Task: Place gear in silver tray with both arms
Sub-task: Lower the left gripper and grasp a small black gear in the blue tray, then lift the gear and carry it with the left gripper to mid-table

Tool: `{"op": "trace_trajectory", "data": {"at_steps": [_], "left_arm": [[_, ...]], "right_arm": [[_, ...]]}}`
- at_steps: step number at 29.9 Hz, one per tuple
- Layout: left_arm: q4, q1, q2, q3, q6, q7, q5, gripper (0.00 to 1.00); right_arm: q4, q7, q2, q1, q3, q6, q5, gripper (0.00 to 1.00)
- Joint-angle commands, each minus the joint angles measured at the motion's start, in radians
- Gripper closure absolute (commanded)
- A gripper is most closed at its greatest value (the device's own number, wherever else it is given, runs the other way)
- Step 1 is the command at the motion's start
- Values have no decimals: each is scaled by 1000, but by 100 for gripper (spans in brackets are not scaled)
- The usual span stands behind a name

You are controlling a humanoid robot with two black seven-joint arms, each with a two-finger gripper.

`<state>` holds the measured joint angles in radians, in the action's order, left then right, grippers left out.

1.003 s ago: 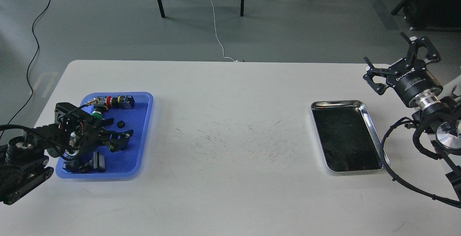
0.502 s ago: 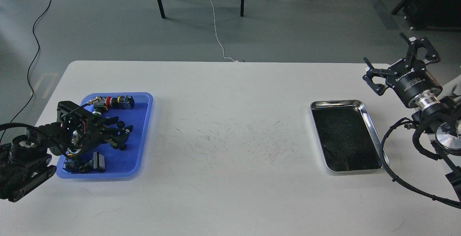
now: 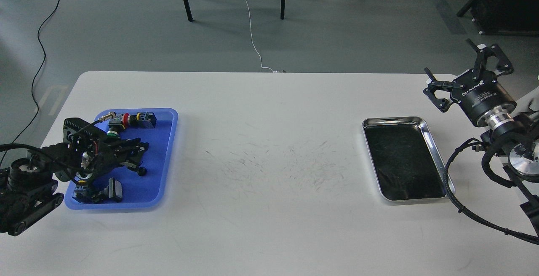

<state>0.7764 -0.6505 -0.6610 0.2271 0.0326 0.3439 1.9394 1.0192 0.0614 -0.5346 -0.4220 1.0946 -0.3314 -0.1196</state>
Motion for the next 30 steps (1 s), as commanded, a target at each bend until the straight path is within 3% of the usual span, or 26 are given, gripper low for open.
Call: {"op": "trace_trajectory", "data": {"at_steps": [1, 4, 10, 15, 18, 24, 30], "left_arm": [[73, -70, -22, 3, -3, 3, 1, 92], [156, -104, -97, 5, -11, 3, 1, 92], [461, -185, -233, 15, -92, -19, -16, 92], [677, -251, -239, 17, -140, -123, -40, 92], [733, -288, -152, 18, -174, -189, -40, 92], [709, -330, 119, 17, -237, -279, -40, 92], [575, -325, 375, 1, -246, -319, -31, 92]], "right_arm": [[4, -2, -2, -1, 1, 0, 0, 1], [16, -2, -2, 0, 1, -2, 0, 1], [27, -3, -27, 2, 1, 0, 2, 1], [27, -8, -47, 2, 2, -2, 3, 1], [30, -6, -74, 2, 1, -9, 5, 1], [45, -6, -105, 14, 5, -12, 5, 1], [50, -6, -117, 19, 4, -9, 5, 1]]}}
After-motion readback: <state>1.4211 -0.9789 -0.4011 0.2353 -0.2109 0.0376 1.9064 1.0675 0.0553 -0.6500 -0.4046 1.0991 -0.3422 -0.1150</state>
